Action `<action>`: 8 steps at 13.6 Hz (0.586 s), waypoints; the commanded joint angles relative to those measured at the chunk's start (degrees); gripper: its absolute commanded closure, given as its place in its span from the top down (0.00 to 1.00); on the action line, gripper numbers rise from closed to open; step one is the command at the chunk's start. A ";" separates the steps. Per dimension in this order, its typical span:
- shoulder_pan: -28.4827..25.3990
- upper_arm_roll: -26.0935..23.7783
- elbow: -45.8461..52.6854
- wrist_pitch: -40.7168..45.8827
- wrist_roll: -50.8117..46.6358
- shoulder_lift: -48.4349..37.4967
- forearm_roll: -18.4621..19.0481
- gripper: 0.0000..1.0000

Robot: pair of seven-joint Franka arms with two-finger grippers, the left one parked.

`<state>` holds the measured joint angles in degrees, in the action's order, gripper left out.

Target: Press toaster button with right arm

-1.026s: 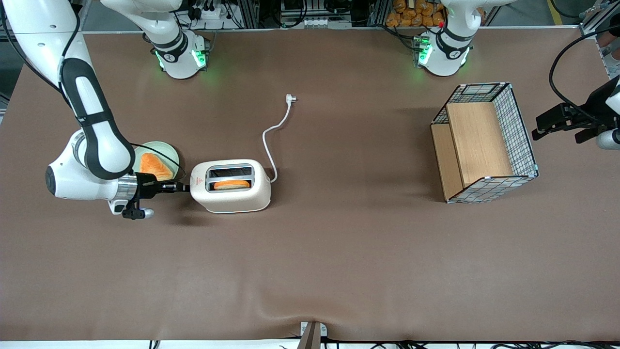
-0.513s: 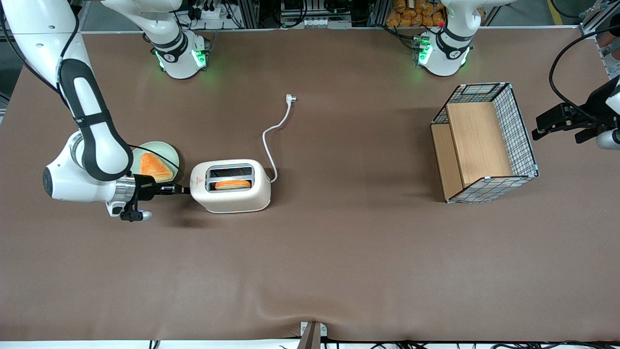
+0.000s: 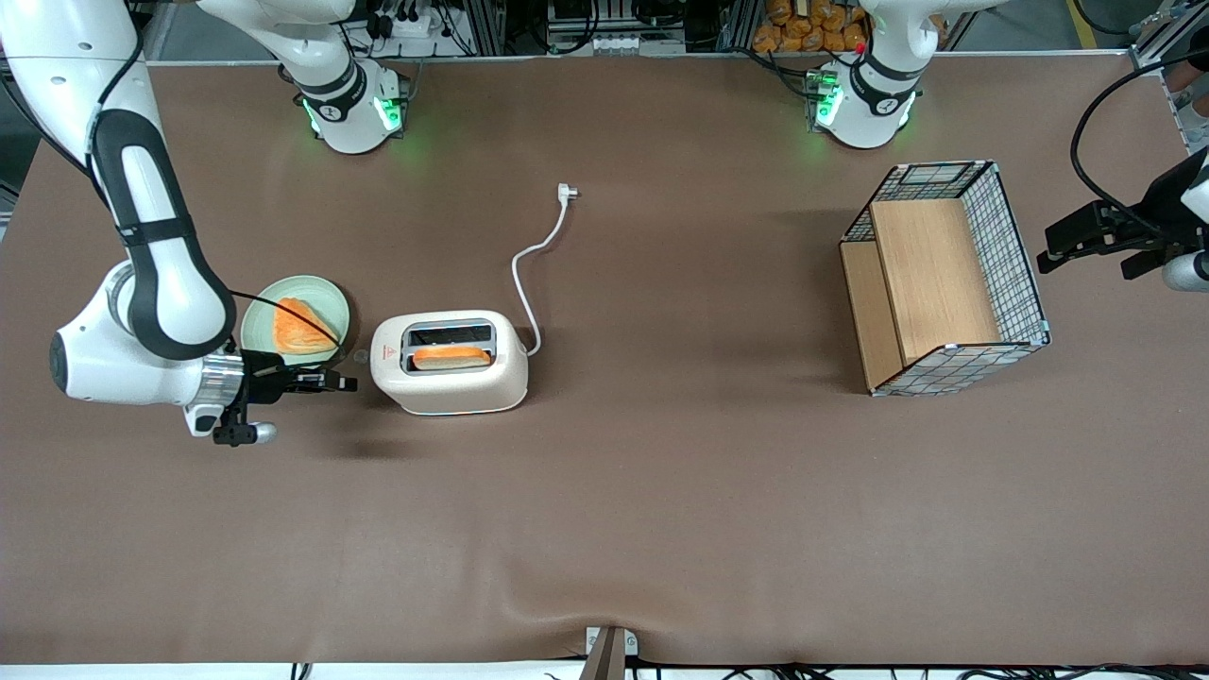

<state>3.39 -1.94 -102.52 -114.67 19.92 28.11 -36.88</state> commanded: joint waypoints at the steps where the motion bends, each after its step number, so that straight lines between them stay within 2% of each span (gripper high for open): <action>1: 0.66 -0.26 2.85 1.38 0.82 1.33 1.20 1.00; 4: 1.01 -0.18 5.22 3.40 0.82 0.89 4.44 1.00; 6: 1.79 -0.26 7.93 3.67 0.82 0.45 9.17 1.00; 8: 3.37 -0.35 10.40 6.81 1.34 0.54 10.25 1.00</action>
<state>4.46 -1.60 -95.46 -111.36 20.26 28.40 -28.45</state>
